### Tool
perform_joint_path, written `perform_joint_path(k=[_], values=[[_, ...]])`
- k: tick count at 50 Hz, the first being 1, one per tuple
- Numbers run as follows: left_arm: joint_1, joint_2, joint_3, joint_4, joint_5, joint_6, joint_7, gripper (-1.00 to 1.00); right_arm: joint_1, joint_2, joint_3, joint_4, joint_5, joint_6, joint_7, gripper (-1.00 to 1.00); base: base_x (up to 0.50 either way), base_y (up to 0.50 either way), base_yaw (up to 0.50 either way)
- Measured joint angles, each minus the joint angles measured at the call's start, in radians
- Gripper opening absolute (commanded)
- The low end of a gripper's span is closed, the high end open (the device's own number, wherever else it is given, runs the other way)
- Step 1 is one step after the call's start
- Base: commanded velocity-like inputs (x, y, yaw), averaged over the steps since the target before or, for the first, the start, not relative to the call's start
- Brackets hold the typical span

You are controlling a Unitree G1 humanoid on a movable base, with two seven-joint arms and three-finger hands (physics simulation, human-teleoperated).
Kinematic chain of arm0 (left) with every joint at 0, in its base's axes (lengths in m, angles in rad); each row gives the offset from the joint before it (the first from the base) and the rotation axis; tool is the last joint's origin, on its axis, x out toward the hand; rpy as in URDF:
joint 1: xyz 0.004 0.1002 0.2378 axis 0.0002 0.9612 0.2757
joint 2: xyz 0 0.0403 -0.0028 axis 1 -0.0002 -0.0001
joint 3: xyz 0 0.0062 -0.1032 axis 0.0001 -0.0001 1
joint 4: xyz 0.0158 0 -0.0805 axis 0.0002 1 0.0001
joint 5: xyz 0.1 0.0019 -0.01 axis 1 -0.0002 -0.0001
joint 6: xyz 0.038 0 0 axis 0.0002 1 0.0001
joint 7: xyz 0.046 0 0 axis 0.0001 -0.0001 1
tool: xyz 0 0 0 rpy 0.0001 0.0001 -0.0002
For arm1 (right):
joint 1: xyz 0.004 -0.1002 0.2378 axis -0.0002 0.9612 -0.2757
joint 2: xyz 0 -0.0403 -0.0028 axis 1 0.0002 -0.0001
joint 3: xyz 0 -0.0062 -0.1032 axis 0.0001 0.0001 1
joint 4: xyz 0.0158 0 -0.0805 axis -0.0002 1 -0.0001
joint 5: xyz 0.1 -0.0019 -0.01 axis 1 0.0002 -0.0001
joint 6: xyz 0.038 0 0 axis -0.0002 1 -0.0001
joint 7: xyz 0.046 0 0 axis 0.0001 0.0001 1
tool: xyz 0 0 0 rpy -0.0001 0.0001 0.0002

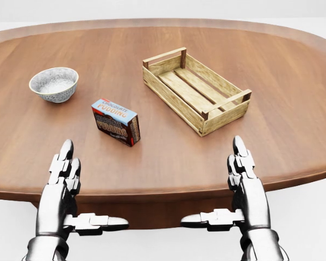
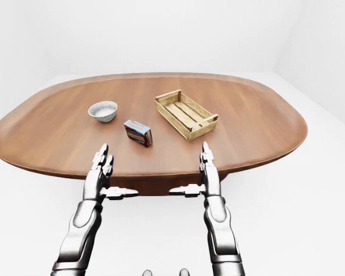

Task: Pick up the chocolate pudding and put it in the tray.

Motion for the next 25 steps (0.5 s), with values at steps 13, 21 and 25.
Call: perform_joint_path(k=[13, 21, 25], values=[[0.002, 0.009, 0.017, -0.001, -0.007, 0.0, -0.019, 1.0, -0.003, -0.009, -0.017, 0.009, 0.022, 0.006, 0.025, 1.0, 0.0, 0.0, 0.0], [0.002, 0.01, 0.02, 0.0, -0.008, 0.0, -0.023, 1.0, 0.0, -0.01, -0.02, -0.001, 0.023, 0.001, 0.028, 1.0, 0.0, 0.0, 0.0], [0.002, 0.011, 0.02, 0.0, -0.008, 0.001, -0.025, 1.0, 0.01, -0.011, -0.019, -0.032, 0.01, -0.011, 0.022, 1.0, 0.0, 0.0, 0.0]])
